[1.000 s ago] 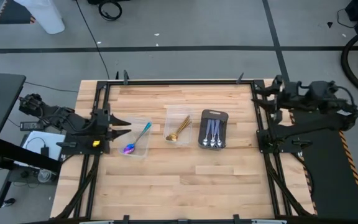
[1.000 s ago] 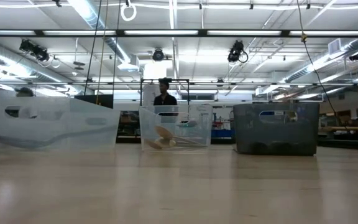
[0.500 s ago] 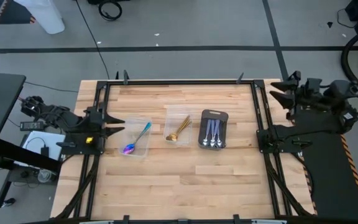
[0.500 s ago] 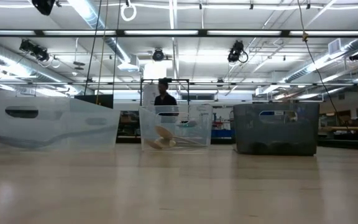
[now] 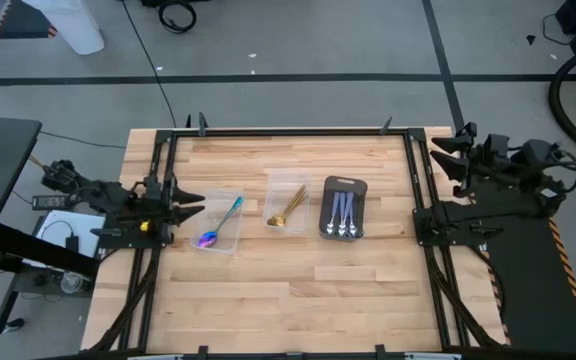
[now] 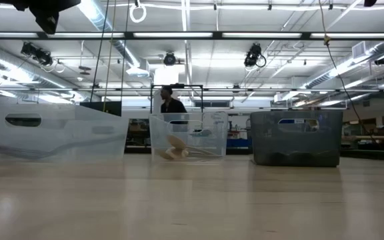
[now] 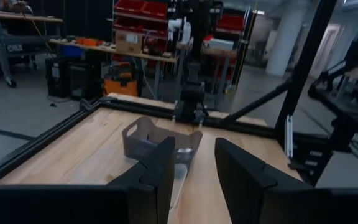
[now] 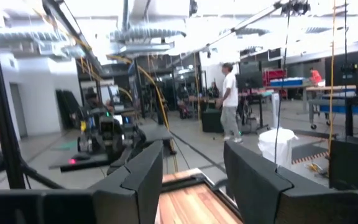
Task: Sort silverware by color (type)
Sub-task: Return to Home Position
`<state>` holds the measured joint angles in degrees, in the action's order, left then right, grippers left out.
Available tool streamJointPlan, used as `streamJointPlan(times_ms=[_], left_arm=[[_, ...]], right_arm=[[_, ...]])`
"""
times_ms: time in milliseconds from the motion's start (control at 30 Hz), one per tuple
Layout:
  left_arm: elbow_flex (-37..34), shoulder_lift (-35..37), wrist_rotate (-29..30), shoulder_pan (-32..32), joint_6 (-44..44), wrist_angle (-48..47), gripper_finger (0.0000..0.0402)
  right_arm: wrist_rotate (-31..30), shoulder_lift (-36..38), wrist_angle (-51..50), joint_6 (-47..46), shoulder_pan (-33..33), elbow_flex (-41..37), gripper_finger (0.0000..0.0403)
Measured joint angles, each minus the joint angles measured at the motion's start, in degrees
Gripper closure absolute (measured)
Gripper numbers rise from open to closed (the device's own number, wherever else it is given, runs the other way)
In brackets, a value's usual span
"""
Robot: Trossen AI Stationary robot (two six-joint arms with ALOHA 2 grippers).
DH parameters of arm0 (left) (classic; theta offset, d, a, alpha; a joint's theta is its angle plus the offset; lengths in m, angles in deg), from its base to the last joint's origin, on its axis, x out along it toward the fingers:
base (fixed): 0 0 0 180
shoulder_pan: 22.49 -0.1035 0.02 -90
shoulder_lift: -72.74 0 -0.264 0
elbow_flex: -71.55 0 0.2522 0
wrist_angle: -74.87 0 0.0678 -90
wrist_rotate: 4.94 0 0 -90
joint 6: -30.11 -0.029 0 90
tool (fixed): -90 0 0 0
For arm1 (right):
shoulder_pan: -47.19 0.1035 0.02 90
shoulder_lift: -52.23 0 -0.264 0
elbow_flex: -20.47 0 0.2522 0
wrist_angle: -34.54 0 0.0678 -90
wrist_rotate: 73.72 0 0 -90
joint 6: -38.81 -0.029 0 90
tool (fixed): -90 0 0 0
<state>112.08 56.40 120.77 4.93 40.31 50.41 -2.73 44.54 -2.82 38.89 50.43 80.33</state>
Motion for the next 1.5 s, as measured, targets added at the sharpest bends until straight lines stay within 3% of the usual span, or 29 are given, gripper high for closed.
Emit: streamJointPlan(times_ms=[600, 1133, 1500], left_arm=[[-16.58, 1.49, 0.85, -3.92, 1.41, 21.39, 0.0296], [-19.32, 1.49, -6.23, -14.51, 1.18, 23.97, 0.0297], [-23.29, 1.48, -7.53, -18.28, 3.85, 23.58, 0.0297]], right_arm=[[0.57, 6.38, 31.99, -1.66, 0.0, -23.9, 0.0223], [-0.55, 6.34, 33.97, -2.51, 0.0, -30.36, 0.0235], [-0.64, 6.34, 38.29, -2.62, 0.0, -34.71, 0.0235]])
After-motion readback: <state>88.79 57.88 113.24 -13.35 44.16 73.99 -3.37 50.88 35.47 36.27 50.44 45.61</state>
